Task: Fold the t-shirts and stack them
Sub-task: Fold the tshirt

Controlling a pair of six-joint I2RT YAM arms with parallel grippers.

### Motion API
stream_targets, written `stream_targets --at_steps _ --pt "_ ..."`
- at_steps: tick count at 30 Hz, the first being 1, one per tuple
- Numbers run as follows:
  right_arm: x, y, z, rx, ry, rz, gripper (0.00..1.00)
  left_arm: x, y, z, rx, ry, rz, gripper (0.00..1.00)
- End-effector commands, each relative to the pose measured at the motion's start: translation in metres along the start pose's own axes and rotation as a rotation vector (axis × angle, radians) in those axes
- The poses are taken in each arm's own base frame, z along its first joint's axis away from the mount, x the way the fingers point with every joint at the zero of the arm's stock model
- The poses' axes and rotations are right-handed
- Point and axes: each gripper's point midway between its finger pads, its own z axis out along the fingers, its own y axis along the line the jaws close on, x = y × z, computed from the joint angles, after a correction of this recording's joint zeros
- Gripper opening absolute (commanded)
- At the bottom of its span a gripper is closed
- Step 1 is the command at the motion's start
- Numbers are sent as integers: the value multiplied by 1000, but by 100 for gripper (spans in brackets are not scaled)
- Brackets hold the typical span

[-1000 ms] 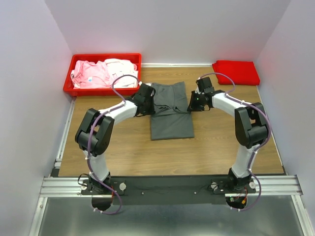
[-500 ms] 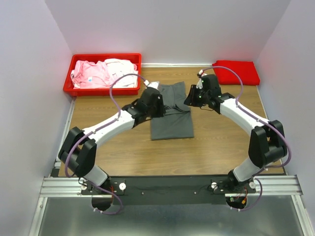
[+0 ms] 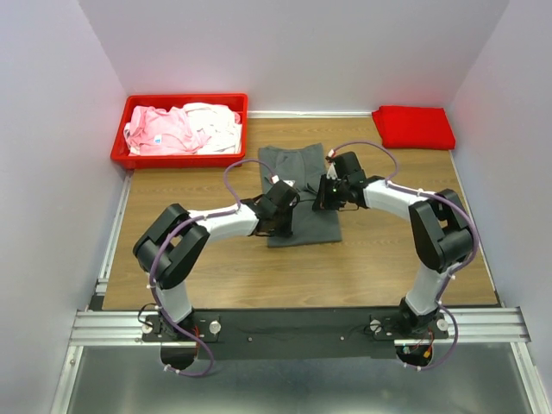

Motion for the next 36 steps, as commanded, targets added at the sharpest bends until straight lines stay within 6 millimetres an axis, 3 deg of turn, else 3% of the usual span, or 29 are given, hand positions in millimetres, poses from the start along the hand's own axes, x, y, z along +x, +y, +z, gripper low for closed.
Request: stream_targets --at_steps 1,8,10,12,13,16,17,19,20,22,26,27,28,30,34,36 --pt "-13 -3 17 14 -29 -19 16 26 5 4 12 73 19 14" --pt "-54 -20 34 93 -89 -82 16 44 17 2 -7 108 27 14" --pt "-88 -19 35 104 -151 -90 17 47 19 1 -8 111 29 14" --pt "-107 -25 42 139 -177 -96 17 50 20 -1 -8 117 30 14" --pt "-135 -13 35 126 -230 -104 18 52 21 -3 -6 118 36 14" --pt "-137 8 19 55 -211 -102 20 54 24 -10 -4 108 41 14" --pt "-138 26 2 -15 -217 -111 20 54 24 -13 0 100 38 14" --pt "-121 39 -10 -90 -179 -113 21 60 27 -19 1 97 32 15" --pt "-94 52 -14 -175 -111 -117 22 60 26 -24 18 80 21 15" --pt "-61 70 -17 -261 -31 -140 22 55 22 -32 40 50 16 15" --pt "21 92 -14 -364 115 -163 22 58 23 -33 48 44 12 15" --pt "16 98 -16 -386 95 -158 22 57 23 -33 49 43 12 15" --pt "36 96 -12 -391 129 -142 22 59 24 -32 49 49 11 15" --pt "47 102 -8 -426 134 -123 22 60 23 -32 56 44 4 15" --pt "50 108 8 -455 118 -128 22 61 23 -32 62 43 -1 15" --pt "54 101 22 -438 128 -118 21 63 23 -32 63 53 -2 15"
